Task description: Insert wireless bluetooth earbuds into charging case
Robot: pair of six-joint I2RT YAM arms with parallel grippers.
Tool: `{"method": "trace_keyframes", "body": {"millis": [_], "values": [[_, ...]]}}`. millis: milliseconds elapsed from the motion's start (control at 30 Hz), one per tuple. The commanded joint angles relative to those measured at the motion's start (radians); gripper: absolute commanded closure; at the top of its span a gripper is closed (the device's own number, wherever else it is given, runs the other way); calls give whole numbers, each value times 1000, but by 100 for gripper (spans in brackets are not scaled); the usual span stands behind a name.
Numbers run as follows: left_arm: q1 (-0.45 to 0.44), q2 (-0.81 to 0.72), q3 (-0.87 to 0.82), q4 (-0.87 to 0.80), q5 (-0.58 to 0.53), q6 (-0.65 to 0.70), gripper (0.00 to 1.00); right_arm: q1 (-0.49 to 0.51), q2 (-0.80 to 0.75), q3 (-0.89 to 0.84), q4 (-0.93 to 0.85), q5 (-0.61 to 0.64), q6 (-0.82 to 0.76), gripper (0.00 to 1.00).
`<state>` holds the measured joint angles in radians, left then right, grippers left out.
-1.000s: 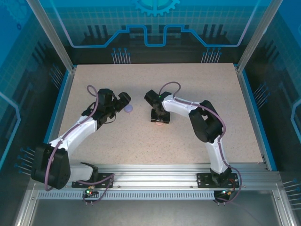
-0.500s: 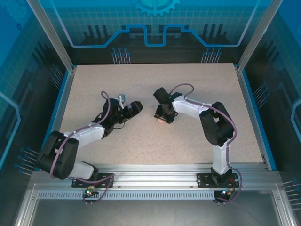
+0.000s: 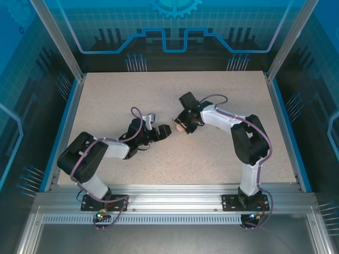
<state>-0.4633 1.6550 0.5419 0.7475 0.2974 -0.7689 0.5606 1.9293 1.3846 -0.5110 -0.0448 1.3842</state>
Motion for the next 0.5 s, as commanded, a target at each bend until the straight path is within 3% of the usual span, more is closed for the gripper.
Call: {"method": "trace_keyframes", "body": {"millis": [0, 467], "values": [[-8, 38, 20, 99, 22, 10, 25, -7, -53, -6, 20, -27, 66, 55], [-30, 136, 70, 213, 2, -26, 34, 30, -75, 2, 45, -39, 104, 57]]}}
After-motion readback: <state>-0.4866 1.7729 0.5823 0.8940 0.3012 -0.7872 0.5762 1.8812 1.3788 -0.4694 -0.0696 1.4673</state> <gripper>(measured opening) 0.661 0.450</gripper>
